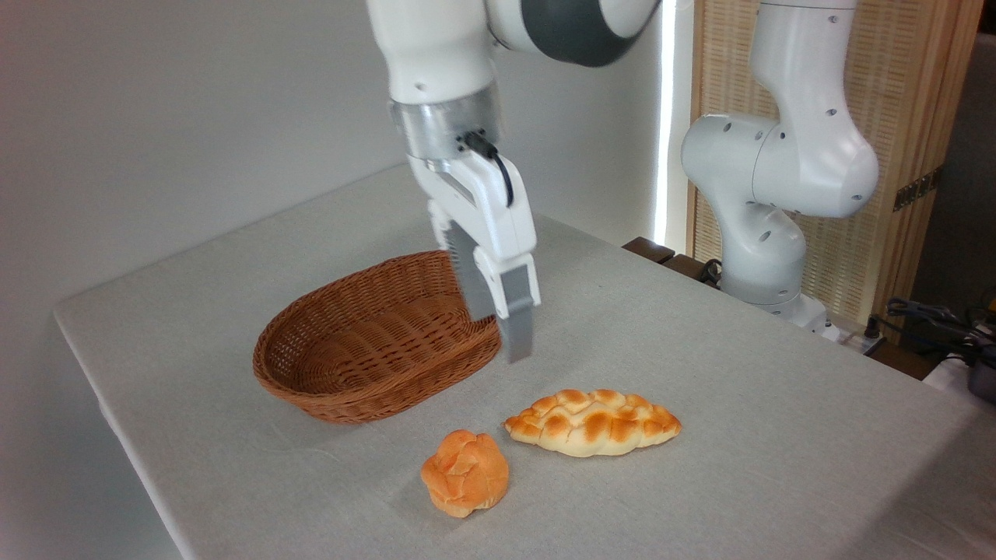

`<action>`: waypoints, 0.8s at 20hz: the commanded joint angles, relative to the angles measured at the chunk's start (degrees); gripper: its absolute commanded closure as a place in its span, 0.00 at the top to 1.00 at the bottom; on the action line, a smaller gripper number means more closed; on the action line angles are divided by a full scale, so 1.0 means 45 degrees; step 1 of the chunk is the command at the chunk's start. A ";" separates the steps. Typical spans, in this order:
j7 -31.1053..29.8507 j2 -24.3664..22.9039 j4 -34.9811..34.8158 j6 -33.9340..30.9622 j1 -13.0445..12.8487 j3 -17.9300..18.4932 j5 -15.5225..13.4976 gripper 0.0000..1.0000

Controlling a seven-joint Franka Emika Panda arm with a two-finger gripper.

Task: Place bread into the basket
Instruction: 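Move the open gripper from above the basket toward the round orange bun, then lower the gripper onto the round orange bun and close on it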

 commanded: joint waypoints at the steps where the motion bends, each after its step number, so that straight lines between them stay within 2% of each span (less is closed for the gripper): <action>1: 0.1962 -0.0541 -0.1012 0.0609 -0.0087 0.0427 0.0130 1.00; 4: 0.1963 -0.0288 -0.1653 0.2672 -0.0087 0.0815 0.0130 1.00; 7: 0.1983 0.0161 -0.2027 0.4492 -0.0087 0.0876 0.0130 1.00; 12: 0.2003 0.1274 -0.2027 0.6193 -0.0419 0.0856 0.0150 1.00; 16: 0.1983 0.1997 -0.2027 0.7074 -0.0556 0.0740 0.0676 1.00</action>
